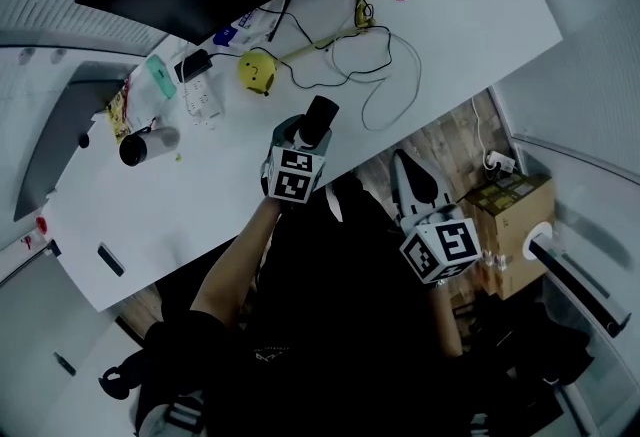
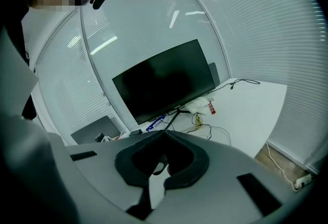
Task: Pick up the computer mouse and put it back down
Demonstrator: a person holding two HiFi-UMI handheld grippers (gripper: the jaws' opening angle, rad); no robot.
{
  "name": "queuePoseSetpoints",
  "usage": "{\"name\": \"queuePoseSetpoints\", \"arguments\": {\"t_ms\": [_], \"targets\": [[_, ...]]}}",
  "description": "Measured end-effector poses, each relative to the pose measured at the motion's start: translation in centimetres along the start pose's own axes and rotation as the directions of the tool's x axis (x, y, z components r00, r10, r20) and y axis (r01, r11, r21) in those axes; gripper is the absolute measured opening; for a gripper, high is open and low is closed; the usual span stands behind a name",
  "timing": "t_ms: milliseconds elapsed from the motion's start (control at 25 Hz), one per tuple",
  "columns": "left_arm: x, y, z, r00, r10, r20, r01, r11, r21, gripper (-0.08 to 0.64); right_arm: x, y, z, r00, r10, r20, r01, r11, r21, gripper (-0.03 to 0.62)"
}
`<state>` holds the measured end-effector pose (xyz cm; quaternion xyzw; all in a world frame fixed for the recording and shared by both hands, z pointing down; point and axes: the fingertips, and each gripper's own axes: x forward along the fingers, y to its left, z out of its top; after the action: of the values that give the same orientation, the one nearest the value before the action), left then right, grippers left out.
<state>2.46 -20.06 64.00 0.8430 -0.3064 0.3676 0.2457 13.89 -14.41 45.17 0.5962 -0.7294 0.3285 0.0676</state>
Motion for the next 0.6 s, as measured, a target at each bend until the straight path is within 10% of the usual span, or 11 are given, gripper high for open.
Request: {"name": "queuePoseSetpoints", "arguments": {"t_ms": [600], "targets": [[6.3,0.0,-5.0,0.986,-0.023,-0.164,0.033,0.998,0.060,0.252,1.4,-1.6,-0.7,0.999,-0.021,-0.030,0.022,0.999,0.036,-0.002]]}}
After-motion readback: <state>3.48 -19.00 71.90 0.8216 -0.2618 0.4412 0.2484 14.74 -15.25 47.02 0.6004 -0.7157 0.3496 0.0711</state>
